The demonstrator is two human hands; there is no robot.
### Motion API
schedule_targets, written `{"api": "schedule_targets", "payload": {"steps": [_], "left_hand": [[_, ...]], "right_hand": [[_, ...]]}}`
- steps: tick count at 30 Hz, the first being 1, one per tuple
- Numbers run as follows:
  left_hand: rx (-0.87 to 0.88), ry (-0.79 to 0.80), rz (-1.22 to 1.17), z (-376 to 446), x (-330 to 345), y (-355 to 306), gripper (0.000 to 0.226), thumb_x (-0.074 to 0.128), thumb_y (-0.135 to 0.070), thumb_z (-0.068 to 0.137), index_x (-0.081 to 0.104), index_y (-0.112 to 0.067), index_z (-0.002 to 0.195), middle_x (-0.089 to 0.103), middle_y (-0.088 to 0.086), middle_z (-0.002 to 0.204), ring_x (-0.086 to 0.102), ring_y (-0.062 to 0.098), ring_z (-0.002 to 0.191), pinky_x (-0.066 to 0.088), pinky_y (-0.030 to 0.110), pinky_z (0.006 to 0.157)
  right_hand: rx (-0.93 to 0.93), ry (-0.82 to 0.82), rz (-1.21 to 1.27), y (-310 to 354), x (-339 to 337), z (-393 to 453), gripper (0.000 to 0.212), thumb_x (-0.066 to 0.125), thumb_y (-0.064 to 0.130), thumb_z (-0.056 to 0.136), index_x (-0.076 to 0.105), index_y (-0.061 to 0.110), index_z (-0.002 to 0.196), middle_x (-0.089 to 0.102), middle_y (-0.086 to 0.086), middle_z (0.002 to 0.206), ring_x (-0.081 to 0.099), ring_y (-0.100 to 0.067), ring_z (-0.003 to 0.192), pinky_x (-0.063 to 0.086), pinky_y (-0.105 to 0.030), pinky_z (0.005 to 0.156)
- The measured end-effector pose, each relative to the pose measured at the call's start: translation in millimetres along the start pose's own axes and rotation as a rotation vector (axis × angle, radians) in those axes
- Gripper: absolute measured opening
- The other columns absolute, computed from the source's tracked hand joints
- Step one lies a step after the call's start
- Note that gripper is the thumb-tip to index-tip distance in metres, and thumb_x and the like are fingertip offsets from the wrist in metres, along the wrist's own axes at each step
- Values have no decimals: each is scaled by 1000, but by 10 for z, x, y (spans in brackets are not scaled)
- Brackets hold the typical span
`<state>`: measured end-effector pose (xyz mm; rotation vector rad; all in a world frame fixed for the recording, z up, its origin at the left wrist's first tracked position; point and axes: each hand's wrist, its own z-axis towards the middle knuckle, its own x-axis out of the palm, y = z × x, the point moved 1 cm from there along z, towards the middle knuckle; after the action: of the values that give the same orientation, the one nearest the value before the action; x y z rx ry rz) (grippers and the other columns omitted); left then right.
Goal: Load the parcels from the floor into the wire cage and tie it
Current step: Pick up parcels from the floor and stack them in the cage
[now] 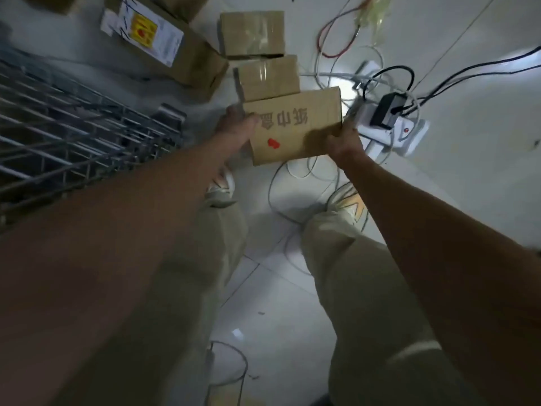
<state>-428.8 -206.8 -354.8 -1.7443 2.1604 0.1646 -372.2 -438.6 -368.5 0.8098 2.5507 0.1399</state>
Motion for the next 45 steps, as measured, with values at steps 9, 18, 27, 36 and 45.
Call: {"api": "schedule_targets", "payload": {"steps": [9, 18, 27, 36, 45], "left_hand": [[-21, 73, -537, -831, -497, -311, 49, 38, -56, 104, 64, -21, 125, 70, -4, 102, 65, 13, 90, 49, 33, 71], [281, 64, -618, -3026, -1794, -696, 16, 56, -39, 104, 57, -23, 100, 68, 1, 101, 66, 20, 93, 56, 40, 77], [572, -358, -220, -4996, -2723, -297, 83, 81, -34, 81, 33, -19, 148, 60, 4, 138, 61, 26, 119, 53, 45, 98], [454, -762, -300, -6877, -2899, 1345, 132, 89, -33, 76, -13, -44, 159, 38, 13, 157, 48, 32, 137, 43, 57, 112], [186, -925, -479, -6859, -2847, 2823, 112, 85, -39, 80, 9, -30, 161, 41, 11, 152, 49, 31, 132, 48, 45, 100]], "right_hand": [[401, -129, 852, 299, -249, -791, 71, 26, 65, 99, 49, 16, 145, 57, -4, 139, 53, -27, 126, 42, -44, 106], [39, -30, 770, 1265, -1604, -2978, 56, 38, 69, 86, 60, 20, 101, 60, -6, 100, 61, -29, 96, 53, -41, 86], [-584, -177, 253, 2329, -2025, -4892, 66, 37, 65, 99, 42, 12, 137, 54, -9, 134, 55, -27, 119, 48, -49, 103], [-1143, -291, -293, 2603, -1134, -6821, 55, 38, 49, 102, 28, 24, 151, 54, -8, 136, 59, -28, 115, 52, -51, 95], [-1319, -108, -550, 2696, 373, -7361, 63, 56, 39, 98, 22, 22, 149, 57, -12, 137, 64, -35, 113, 57, -49, 88]]}}
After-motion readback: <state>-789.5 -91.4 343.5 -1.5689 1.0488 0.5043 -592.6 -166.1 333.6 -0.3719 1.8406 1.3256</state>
